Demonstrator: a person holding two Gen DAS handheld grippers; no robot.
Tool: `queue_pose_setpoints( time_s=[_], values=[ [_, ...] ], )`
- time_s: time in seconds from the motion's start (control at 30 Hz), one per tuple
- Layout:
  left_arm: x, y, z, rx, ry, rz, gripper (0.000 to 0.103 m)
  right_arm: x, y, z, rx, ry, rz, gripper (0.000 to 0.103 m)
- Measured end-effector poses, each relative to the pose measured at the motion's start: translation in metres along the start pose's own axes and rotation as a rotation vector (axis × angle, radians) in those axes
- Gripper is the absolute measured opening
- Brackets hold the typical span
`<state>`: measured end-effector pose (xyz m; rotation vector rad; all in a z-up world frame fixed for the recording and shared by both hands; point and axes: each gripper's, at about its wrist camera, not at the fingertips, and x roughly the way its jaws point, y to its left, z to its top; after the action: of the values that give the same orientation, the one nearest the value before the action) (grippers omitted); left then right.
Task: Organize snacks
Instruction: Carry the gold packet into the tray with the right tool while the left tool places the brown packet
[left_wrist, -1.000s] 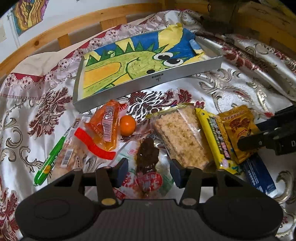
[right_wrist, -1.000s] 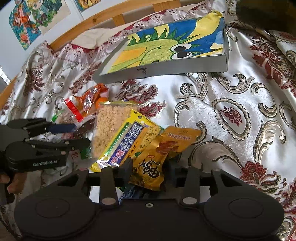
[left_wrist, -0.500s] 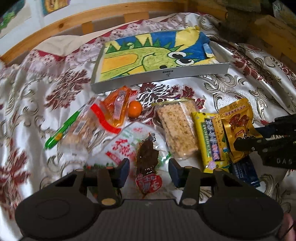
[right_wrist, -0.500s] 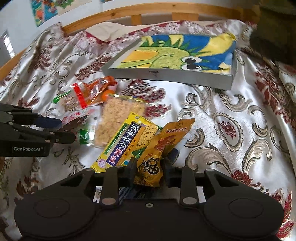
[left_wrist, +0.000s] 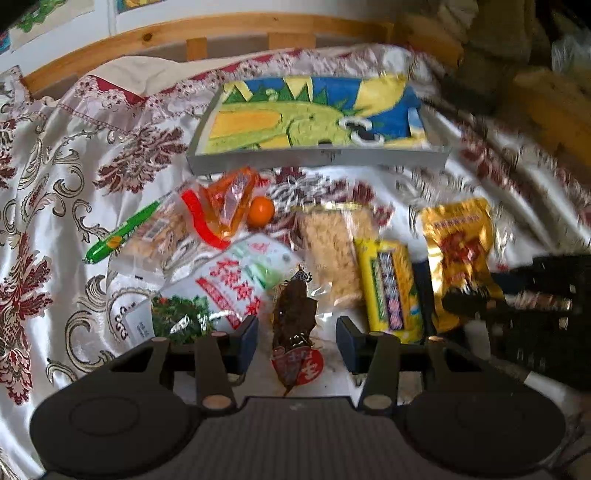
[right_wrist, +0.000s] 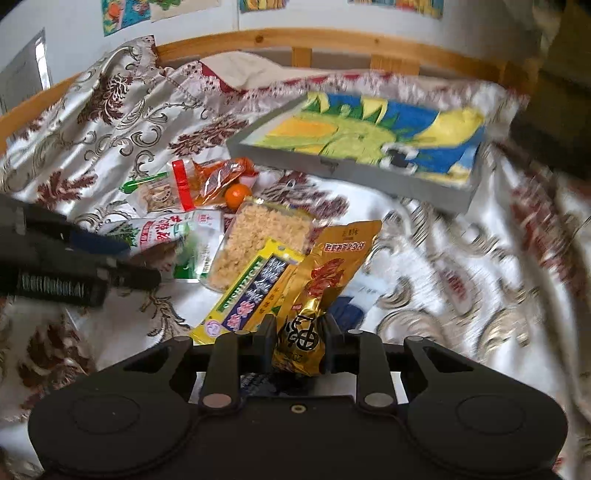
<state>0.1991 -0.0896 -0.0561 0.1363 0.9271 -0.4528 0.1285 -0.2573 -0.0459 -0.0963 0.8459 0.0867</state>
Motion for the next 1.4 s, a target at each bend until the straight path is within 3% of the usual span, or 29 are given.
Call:
queue_pose_setpoints(
  time_s=[0.13,0.37,0.57,0.73,0.87,1.0,1.1,1.2,1.4],
  values=[
    [-0.008,0.0,0.004,-0.027,-0.048,-0.03,0.05,-0.019,0.004,-0.002,-0.036,-0.094,-0.042,0.027],
    [-0.028,0.001,0.019,-0.082,-0.205,-0.064,0.05,-0.033,-0.011,0.008,0.036,-0.237,-0.046,0.027],
    [-0.024,-0.002,0.055,-0.142,-0.279,-0.079,0.05,-0.027,-0.036,0.025,0.089,-0.396,-0.015,0.027],
    [0.005,-0.015,0.1,-0.157,-0.319,-0.093,0.05,-0.001,-0.07,0.05,0.172,-0.452,-0.046,0.028],
    [0.044,-0.027,0.141,-0.169,-0.306,-0.115,0.05,0.031,-0.095,0.076,0.238,-0.461,-0.074,0.028],
    [0.097,-0.029,0.179,-0.206,-0.204,-0.201,0.05,0.066,-0.119,0.096,0.287,-0.396,-0.06,0.028],
    [0.133,-0.026,0.198,-0.248,-0.143,-0.218,0.05,0.083,-0.137,0.103,0.321,-0.366,-0.038,0.028],
    [0.167,-0.026,0.208,-0.25,-0.086,-0.166,0.05,0.103,-0.153,0.106,0.36,-0.336,-0.03,0.028],
    [0.199,-0.032,0.212,-0.215,-0.062,-0.077,0.051,0.127,-0.162,0.105,0.4,-0.276,-0.036,0.03]
  ],
)
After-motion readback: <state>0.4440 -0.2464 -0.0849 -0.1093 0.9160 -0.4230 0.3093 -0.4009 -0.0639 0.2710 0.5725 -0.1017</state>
